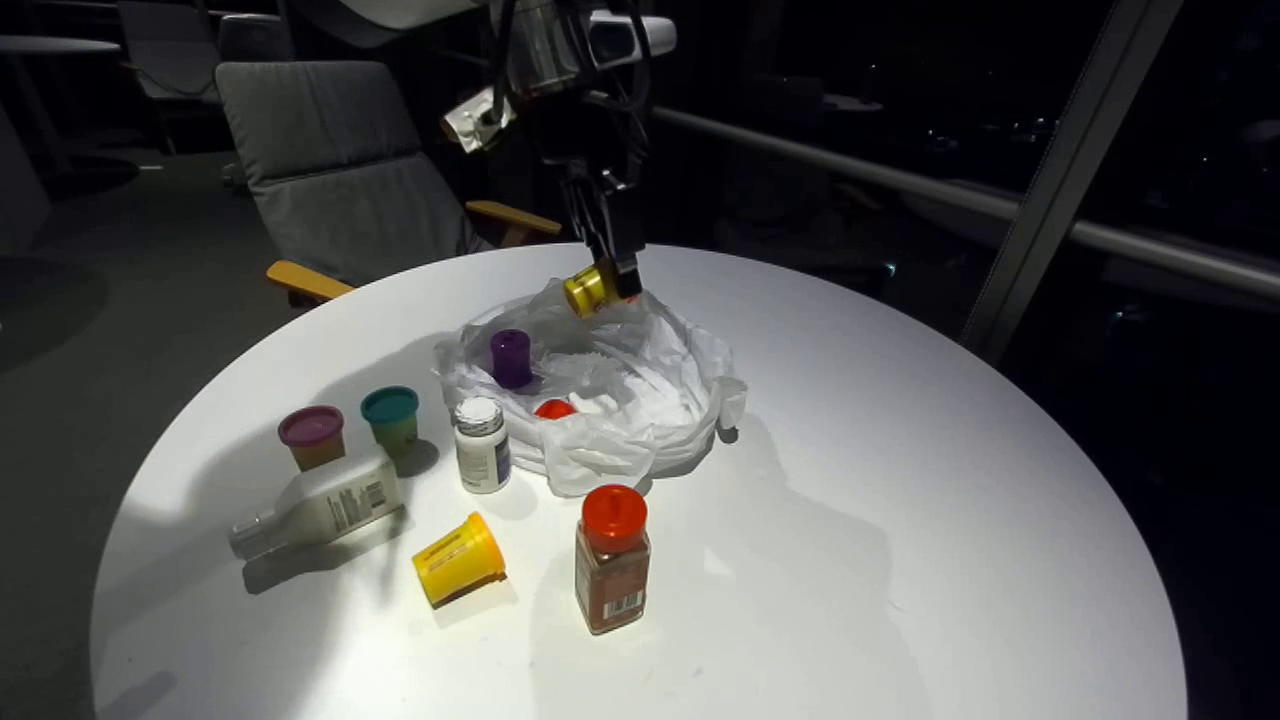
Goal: Remove all the objects from the white plastic bag and put them on the table
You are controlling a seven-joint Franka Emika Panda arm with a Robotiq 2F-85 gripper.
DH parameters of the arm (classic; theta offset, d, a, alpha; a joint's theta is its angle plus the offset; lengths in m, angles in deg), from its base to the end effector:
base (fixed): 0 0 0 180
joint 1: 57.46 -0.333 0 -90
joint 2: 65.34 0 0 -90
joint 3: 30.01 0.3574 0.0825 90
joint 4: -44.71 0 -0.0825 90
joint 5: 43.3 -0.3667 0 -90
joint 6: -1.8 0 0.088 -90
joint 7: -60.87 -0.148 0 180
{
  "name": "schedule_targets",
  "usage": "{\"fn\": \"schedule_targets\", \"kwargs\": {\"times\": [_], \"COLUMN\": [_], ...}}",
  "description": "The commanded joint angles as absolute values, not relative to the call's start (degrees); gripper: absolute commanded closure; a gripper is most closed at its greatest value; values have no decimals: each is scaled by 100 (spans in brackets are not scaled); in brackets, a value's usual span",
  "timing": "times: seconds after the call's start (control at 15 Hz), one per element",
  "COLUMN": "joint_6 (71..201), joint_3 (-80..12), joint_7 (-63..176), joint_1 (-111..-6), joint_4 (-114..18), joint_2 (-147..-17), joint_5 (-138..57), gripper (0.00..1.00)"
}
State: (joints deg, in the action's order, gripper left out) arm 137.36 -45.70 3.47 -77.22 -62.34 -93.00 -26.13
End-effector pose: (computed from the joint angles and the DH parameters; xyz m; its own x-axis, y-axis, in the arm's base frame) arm 0.6486 0.0466 0.2785 0.7622 -0.5890 0.2687 -0.6418 -0.7417 0.1946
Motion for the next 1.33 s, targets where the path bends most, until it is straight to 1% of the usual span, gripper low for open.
{"fn": "schedule_targets", "kwargs": {"times": [0.0,0.27,0.53,0.73,0.87,0.93,1.0,1.13,1.2,1.27], "joint_6": [14336,15479,16556,17305,17726,17878,17937,17995,17982,17979], "joint_3": [-4383,-4283,-4371,-4794,-5283,-5493,-5541,-5689,-5673,-5674], "joint_7": [206,396,687,613,561,617,373,455,514,543], "joint_1": [-7440,-7057,-6935,-7232,-7637,-7825,-7800,-7941,-7943,-7959], "joint_4": [-7612,-8541,-9111,-9306,-9361,-9353,-9317,-9275,-9256,-9247], "joint_2": [-8446,-8487,-8850,-9035,-9097,-9152,-9177,-9265,-9288,-9295], "joint_5": [-2100,-1931,-1968,-1959,-1983,-2065,-1742,-1765,-1790,-1801], "gripper": [71,71,71,71,71,71,71,71,47,21]}}
